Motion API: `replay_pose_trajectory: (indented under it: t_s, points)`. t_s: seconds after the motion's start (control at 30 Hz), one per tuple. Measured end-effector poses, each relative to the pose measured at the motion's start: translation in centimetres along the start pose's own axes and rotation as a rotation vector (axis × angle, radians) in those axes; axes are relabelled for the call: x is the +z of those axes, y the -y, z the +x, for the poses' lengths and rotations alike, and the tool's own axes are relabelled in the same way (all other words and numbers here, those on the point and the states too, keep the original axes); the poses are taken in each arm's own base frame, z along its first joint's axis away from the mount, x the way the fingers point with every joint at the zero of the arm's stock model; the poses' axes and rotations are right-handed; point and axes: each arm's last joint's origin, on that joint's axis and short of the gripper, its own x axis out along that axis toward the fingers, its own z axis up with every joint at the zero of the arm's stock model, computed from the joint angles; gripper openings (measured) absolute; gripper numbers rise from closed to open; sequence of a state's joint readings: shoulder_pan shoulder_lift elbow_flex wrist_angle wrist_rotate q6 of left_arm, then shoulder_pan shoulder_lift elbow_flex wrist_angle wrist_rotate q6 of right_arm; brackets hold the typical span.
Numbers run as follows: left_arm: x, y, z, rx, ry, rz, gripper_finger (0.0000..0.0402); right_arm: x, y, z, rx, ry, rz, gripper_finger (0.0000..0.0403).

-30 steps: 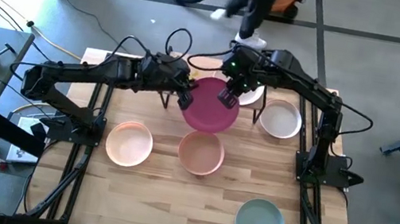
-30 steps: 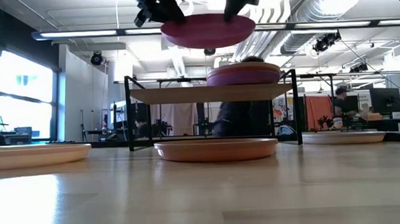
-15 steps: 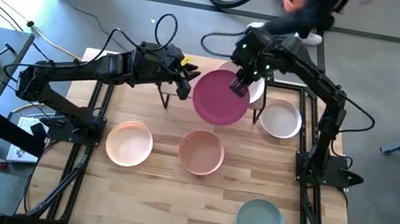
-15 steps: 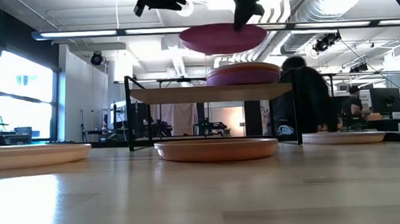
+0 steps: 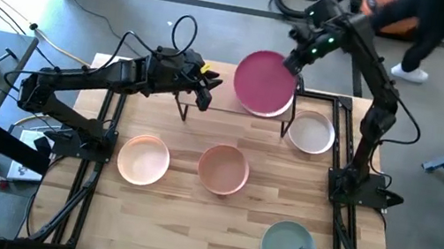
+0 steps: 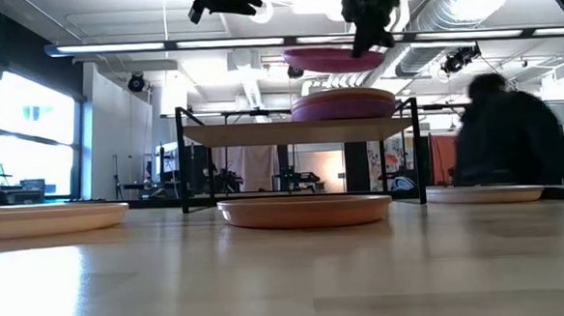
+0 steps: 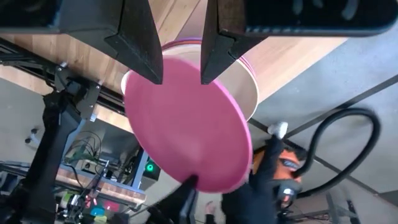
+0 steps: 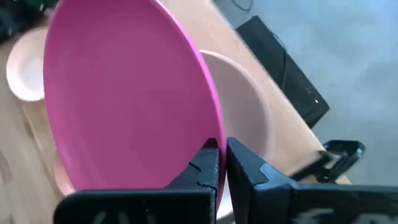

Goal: Place and stack plates onto a shelf
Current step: Stack the pink plate on top of the gray plate

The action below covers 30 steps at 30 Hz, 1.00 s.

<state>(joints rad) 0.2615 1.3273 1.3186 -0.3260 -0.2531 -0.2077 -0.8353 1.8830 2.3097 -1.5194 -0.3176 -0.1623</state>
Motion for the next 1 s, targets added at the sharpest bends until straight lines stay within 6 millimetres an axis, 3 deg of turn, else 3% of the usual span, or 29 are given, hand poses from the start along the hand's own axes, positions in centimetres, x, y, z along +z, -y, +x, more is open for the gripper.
replay_pose_trajectory:
  t_s: [0.23,0.37,0.6,1.0]
  points:
    - [0.0,0.0,0.0,0.001,-0.003,0.001,0.0095,-0.1,4.5,0.9,0.075,0.0,0.154,0.0]
    - [0.0,-0.2,0.0,0.009,-0.002,0.0,0.0095,-0.2,5.8,2.1,0.116,-0.038,0.208,0.0]
    - [0.1,-0.8,0.2,0.032,-0.002,-0.005,0.0095,-0.3,6.7,3.9,0.128,-0.104,0.25,0.0]
    - [0.0,-1.0,0.2,0.041,-0.01,-0.003,0.0095,-0.1,6.8,4.9,0.113,-0.134,0.259,0.0]
